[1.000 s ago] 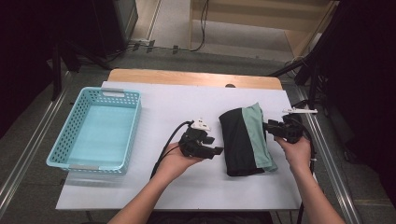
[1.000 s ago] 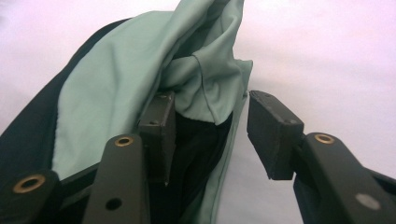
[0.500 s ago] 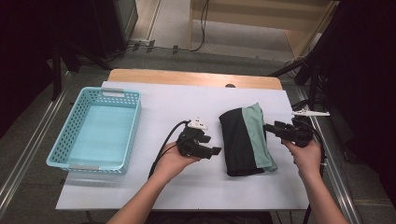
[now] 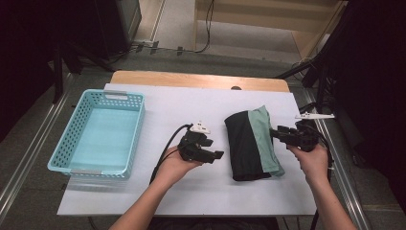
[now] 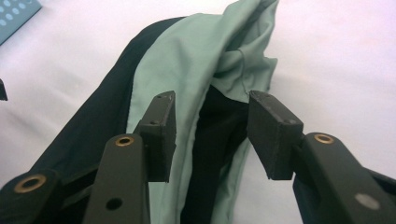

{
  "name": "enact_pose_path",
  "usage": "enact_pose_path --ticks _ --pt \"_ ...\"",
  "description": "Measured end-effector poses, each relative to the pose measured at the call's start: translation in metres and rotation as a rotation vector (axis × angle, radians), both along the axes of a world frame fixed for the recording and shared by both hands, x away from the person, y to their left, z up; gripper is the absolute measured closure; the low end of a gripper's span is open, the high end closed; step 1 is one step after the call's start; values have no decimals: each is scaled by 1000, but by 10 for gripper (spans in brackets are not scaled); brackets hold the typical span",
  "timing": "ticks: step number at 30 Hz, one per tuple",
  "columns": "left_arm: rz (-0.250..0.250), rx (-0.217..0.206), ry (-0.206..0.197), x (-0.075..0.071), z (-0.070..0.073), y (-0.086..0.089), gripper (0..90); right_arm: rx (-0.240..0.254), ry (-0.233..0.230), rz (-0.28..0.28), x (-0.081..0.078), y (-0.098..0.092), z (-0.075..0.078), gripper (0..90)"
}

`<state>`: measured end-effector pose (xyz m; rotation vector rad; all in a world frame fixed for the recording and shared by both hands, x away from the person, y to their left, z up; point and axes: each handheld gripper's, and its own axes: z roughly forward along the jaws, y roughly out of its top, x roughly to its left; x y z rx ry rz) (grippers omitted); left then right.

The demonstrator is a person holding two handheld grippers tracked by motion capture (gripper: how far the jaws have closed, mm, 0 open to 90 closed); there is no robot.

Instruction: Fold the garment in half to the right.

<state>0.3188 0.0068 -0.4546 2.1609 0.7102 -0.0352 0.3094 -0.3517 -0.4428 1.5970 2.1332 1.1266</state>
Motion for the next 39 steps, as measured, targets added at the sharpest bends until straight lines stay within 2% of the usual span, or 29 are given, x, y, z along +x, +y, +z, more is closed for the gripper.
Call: enact_pose_path --ticks 8,10,13,14,19,23,34,39 --pt "15 17 -2 -2 -3 6 373 11 27 38 13 13 -6 596" --pt "18 17 -2 -2 -3 7 373 27 37 45 16 16 -7 659" --pt "22 16 -3 -2 -2 9 373 48 88 39 21 17 -7 819" --pt "22 16 -3 -2 -2 9 373 57 115 34 22 16 -5 842" --pt "14 27 -5 -1 -3 7 373 61 102 35 14 8 7 848" --pt "8 30 -9 0 -3 5 373 82 106 16 5 -5 12 848" --pt "-13 22 -13 5 -3 -3 373 82 140 -44 -6 -30 5 848" --pt "3 7 -25 6 0 -4 373 75 154 -62 -7 -38 -2 848"
